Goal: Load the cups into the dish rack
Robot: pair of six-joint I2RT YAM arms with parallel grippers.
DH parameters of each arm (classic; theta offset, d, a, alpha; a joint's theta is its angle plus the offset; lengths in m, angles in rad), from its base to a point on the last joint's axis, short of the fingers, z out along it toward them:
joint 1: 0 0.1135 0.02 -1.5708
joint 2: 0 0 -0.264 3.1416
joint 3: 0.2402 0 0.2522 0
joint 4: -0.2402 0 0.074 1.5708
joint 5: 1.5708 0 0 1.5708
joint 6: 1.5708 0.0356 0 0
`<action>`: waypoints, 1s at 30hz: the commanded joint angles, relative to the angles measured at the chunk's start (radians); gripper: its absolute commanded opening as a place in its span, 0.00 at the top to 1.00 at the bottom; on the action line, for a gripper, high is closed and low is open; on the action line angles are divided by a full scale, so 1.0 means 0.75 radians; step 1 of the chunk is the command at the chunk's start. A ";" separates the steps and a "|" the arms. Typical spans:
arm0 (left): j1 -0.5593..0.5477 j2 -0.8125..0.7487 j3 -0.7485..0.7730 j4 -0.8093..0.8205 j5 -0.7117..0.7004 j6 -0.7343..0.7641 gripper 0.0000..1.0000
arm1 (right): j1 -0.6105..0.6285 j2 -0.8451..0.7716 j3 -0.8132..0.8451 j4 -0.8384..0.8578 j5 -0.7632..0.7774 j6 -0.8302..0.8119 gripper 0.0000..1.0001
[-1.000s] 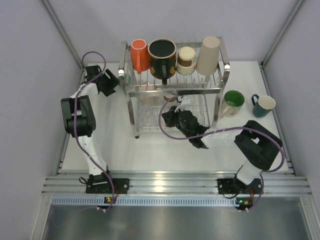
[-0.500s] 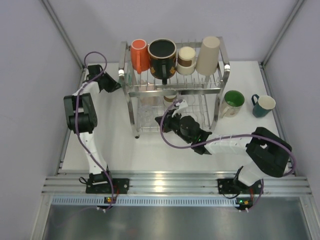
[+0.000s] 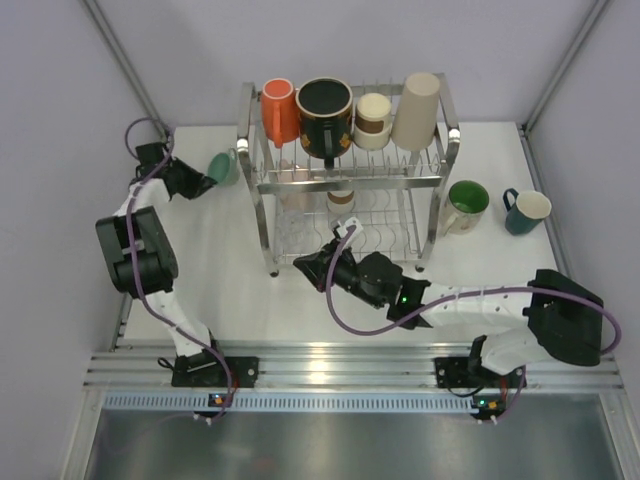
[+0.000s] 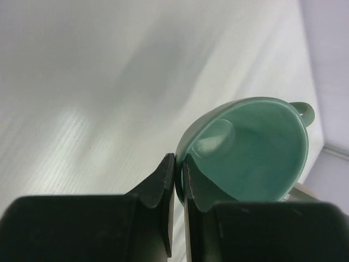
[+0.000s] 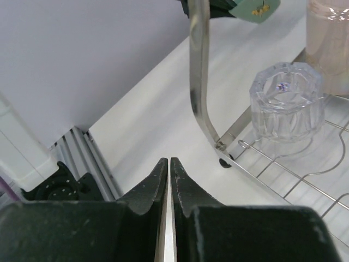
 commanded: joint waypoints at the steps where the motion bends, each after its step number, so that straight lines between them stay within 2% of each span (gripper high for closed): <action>1: 0.094 -0.278 -0.012 0.104 0.118 -0.048 1.00 | 0.039 -0.077 0.025 0.013 -0.091 -0.055 0.94; 5: 0.135 -0.460 -0.137 0.275 0.406 -0.089 1.00 | 0.045 -0.144 0.029 0.005 -0.209 -0.045 0.81; 7: 0.141 -0.590 -0.202 0.363 0.449 -0.099 1.00 | 0.052 -0.193 0.043 -0.028 -0.218 -0.031 0.78; 11: 0.149 -0.783 -0.368 0.515 0.525 -0.124 1.00 | 0.058 -0.297 0.078 -0.116 -0.324 -0.035 0.62; 15: 0.175 -0.946 -0.448 0.627 0.617 -0.193 1.00 | 0.064 -0.396 0.139 -0.240 -0.388 -0.074 0.51; 17: 0.182 -1.041 -0.465 0.605 0.595 -0.159 1.00 | 0.064 -0.424 0.174 -0.291 -0.420 -0.074 0.46; 18: 0.184 -1.071 -0.465 0.520 0.530 -0.122 1.00 | 0.066 -0.449 0.201 -0.308 -0.424 -0.049 0.45; 21: 0.186 -1.206 -0.460 0.415 0.405 0.058 1.00 | 0.064 -0.472 0.242 -0.406 -0.388 0.043 0.35; 23: 0.184 -1.314 -0.467 0.343 0.258 0.185 1.00 | 0.062 -0.455 0.336 -0.583 -0.339 0.106 0.31; 26: 0.184 -1.445 -0.546 0.378 0.059 0.297 1.00 | 0.062 -0.423 0.528 -0.869 -0.271 0.161 0.29; 28: 0.184 -1.586 -0.622 0.484 0.012 0.346 1.00 | 0.056 -0.392 0.666 -0.997 -0.287 0.176 0.28; 30: 0.182 -1.656 -0.669 0.572 0.012 0.361 1.00 | 0.044 -0.365 0.791 -1.144 -0.387 0.180 0.27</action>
